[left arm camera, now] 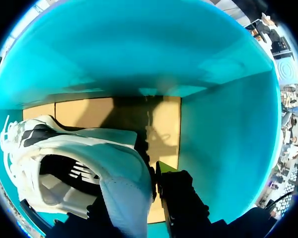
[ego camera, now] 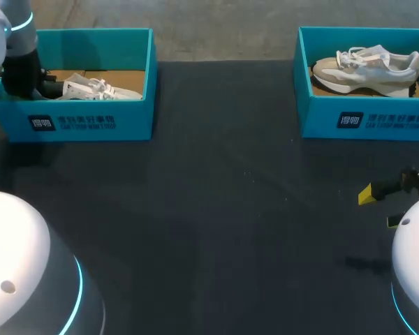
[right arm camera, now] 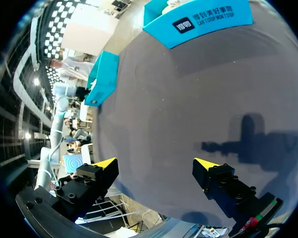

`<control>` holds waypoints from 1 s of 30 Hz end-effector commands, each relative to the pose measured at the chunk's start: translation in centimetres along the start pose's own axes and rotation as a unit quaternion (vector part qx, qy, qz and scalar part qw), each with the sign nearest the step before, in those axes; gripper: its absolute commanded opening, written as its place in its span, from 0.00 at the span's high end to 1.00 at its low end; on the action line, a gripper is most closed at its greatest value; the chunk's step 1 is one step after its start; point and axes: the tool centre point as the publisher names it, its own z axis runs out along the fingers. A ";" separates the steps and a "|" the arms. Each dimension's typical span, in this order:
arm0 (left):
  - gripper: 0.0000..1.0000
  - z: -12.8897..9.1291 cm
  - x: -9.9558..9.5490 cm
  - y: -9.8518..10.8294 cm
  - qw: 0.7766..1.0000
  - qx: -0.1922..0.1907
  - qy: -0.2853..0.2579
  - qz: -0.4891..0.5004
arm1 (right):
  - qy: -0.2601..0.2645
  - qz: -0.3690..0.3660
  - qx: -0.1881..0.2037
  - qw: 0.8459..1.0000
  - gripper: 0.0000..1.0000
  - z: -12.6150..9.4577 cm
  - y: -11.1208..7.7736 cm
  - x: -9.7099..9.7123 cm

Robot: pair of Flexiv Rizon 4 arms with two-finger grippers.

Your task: Take the shoe out of the shoebox, open the shoe tongue, remove and reinsert the insole, then place the shoe into the shoebox

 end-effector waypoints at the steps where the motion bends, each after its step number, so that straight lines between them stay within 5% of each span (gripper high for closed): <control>1: 0.92 0.2 -0.7 -0.2 1.000 0.001 0.006 -0.001 | -0.002 0.001 -0.001 1.000 0.00 0.0 -0.1 0.1; 7: 0.53 0.0 -0.8 -0.2 1.000 0.000 0.006 -0.002 | -0.002 0.001 -0.001 1.000 0.00 0.0 -0.1 0.1; 9: 0.04 -0.1 -0.8 -0.2 1.000 0.000 0.005 -0.003 | -0.002 0.001 -0.001 1.000 0.00 0.0 -0.1 0.1; 10: 0.00 -0.1 -0.8 -0.2 1.000 -0.001 0.005 -0.004 | -0.002 0.001 -0.001 1.000 0.00 0.0 -0.1 0.1; 30: 0.00 -4.7 -0.3 0.2 0.999 -0.025 -0.043 -0.020 | -0.002 0.001 -0.001 1.000 0.00 0.0 -0.1 0.1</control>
